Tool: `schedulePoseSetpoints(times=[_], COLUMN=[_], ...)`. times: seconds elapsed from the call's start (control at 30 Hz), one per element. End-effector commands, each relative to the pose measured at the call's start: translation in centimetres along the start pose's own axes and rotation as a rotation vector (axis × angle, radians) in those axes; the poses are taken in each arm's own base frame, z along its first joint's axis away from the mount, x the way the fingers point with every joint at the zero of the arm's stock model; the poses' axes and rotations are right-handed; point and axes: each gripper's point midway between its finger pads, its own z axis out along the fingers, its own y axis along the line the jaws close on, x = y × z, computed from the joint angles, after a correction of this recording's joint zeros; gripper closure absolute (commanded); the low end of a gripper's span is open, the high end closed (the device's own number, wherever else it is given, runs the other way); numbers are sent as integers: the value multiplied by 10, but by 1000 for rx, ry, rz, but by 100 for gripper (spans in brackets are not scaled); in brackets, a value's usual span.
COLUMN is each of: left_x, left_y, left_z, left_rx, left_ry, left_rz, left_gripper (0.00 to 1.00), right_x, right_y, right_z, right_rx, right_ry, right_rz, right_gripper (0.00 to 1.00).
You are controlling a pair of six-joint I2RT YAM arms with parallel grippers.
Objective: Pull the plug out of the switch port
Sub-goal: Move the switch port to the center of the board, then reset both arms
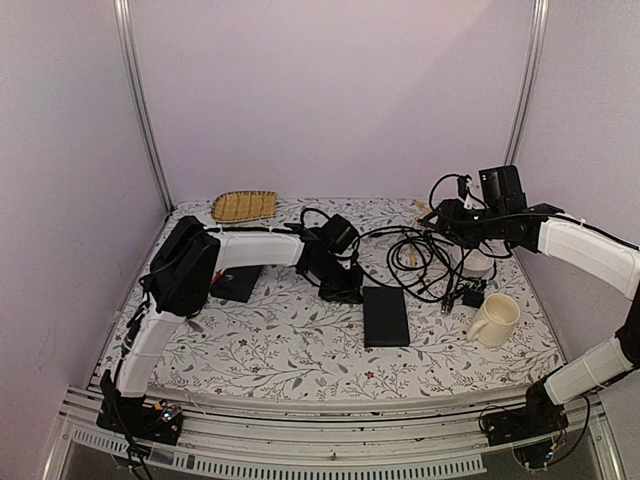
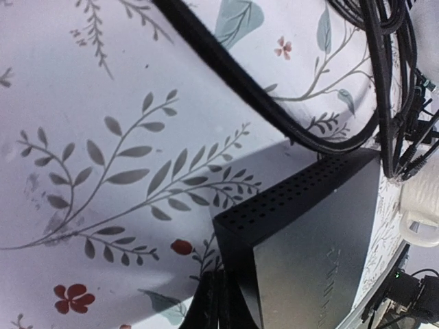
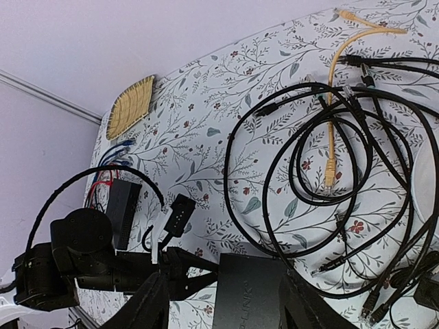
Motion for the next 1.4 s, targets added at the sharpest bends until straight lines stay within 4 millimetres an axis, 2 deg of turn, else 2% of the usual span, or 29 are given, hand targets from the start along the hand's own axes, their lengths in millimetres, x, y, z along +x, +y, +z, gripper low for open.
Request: schedulePoseSetpoints(times=[0.0, 0.13, 0.27, 0.37, 0.5, 0.63, 0.77, 0.8, 0.83, 0.87, 0.9, 0.93, 1.13, 1.37], left_x=[3, 4, -5, -20, -45, -58, -45, -38, -27, -21, -15, -11, 6, 23], left_y=[-16, -13, -3, 1, 2, 4, 13, 20, 35, 44, 51, 58, 80, 98], left_z=[8, 0, -32, -65, -131, -225, -324, -345, -356, -369, -378, -385, -403, -417], left_rx=[29, -1, -54, -77, -135, -168, -171, -176, -214, -237, -262, -296, -410, -431], left_ry=[10, -2, -84, -187, -397, -726, -1108, -1194, -1249, -1295, -1326, -1345, -1380, -1419], left_rz=[8, 6, -5, -11, 19, 44, 67, 63, 55, 48, 48, 57, 83, 55], left_gripper=[98, 97, 89, 84, 79, 72, 60, 56, 51, 36, 9, 3, 2, 2], right_x=[3, 2, -5, -11, -20, -32, -34, -35, -37, -37, -36, -35, -27, -26], right_y=[2, 3, 8, 15, 22, 24, 31, 28, 24, 19, 16, 13, -4, -4], right_z=[-5, -7, -10, -11, -17, -37, -42, -42, -42, -40, -38, -37, -34, -45], right_rx=[5, 12, 14, 27, 86, 106, 94, 115, 139, 160, 176, 192, 249, 234], right_ry=[-8, -15, -37, -71, -180, -344, -351, -352, -355, -350, -343, -336, -316, -346], right_rz=[-9, -20, -81, -177, -306, -399, -444, -441, -426, -408, -403, -396, -353, -357], right_gripper=[44, 44, 44, 44, 43, 40, 39, 36, 34, 33, 30, 29, 27, 31])
